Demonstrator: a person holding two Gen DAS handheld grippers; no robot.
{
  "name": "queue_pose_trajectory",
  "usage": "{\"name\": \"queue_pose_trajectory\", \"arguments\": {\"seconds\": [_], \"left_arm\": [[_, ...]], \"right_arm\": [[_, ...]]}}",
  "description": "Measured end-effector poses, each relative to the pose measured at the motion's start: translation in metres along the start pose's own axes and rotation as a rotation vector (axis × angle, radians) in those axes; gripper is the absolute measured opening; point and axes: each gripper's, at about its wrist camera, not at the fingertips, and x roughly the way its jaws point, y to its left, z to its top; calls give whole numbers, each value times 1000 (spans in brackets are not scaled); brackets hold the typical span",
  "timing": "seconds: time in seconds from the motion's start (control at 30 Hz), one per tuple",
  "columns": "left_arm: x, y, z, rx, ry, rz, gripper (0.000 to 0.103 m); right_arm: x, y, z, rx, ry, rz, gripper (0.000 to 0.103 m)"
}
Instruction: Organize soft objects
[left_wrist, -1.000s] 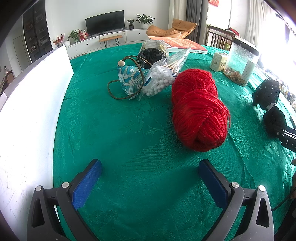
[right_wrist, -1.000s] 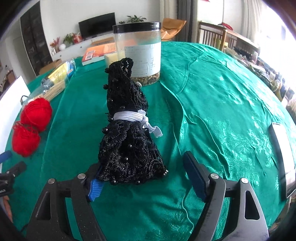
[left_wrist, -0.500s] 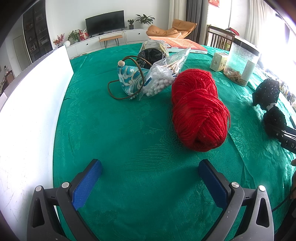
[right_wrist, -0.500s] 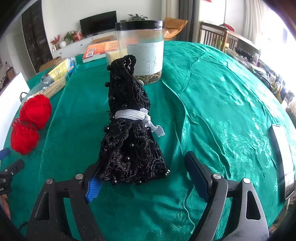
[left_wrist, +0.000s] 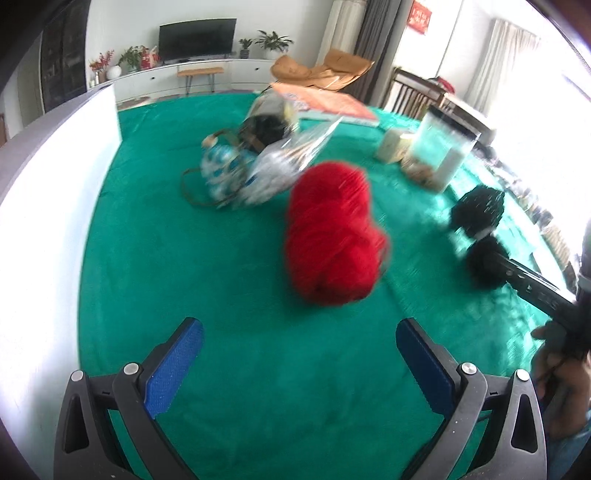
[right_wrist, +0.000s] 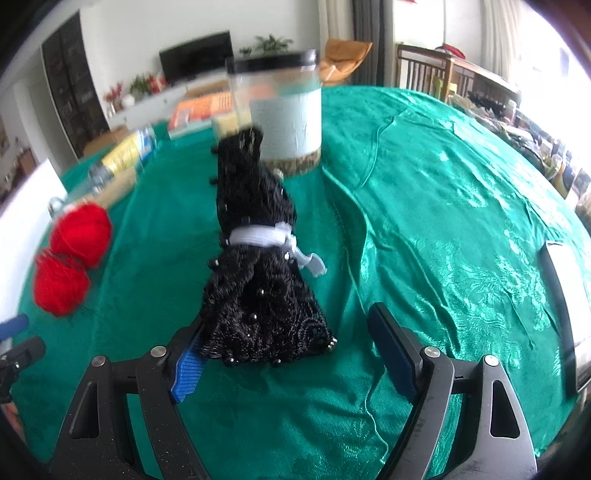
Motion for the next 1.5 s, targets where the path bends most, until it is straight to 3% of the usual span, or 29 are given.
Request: {"name": "queue_pose_trajectory", "arguments": {"seconds": [0.1, 0.23, 0.3, 0.33, 0.47, 0.57, 0.67, 0.77, 0.9, 0.93, 1.0, 1.03, 1.07, 1.1, 1.13, 1.2, 1.3, 1.4, 1.5], "left_arm": [[17, -15, 22, 20, 19, 12, 103], [48, -37, 41, 88, 61, 83, 101], [49, -41, 45, 108, 42, 121, 55], [47, -39, 45, 103, 47, 120, 44], [2, -20, 35, 14, -17, -14, 44], [-50, -6, 26, -30, -65, -97, 44], [-111, 22, 24, -48, -136, -98, 44], [-173, 67, 18, -83, -225, 5, 44], [-237, 137, -2, -145, -284, 241, 46], [-243, 149, -7, -154, -279, 300, 51], [-248, 173, -19, -174, -247, 423, 72], [-248, 184, -24, -194, -228, 486, 91], [-249, 190, -29, -212, -225, 529, 97], [-250, 195, -33, -226, -232, 556, 97], [-250, 197, -36, -235, -242, 566, 97], [-250, 197, -38, -239, -256, 551, 97], [-236, 175, -28, -212, -277, 463, 97], [-221, 133, -17, -138, -295, 319, 97], [-182, 67, -10, -40, -241, 144, 103]], "right_arm": [[-21, -5, 6, 37, -120, 74, 84], [6, 9, 30, -12, -14, 90, 84], [25, 19, 39, -58, 59, 86, 75], [31, 21, 41, -61, 86, 71, 31], [10, 14, 34, 10, 68, 75, 33], [-18, 21, 26, 37, 52, 130, 33], [-49, 50, 28, 1, 29, 221, 33], [-85, 106, 36, -59, 4, 386, 33], [-126, 199, 43, -146, 13, 662, 33], [-133, 222, 42, -174, 24, 716, 33], [-144, 269, 38, -241, 59, 814, 35], [-146, 292, 34, -272, 84, 853, 41], [-148, 308, 27, -294, 105, 879, 60], [-147, 319, 24, -312, 126, 898, 71], [-148, 325, 21, -324, 130, 902, 75], [-150, 317, 16, -341, 86, 871, 75], [-141, 281, 12, -342, 4, 731, 75], [-114, 221, -1, -331, -60, 460, 75], [-61, 147, -17, -277, -51, 130, 75]]}}
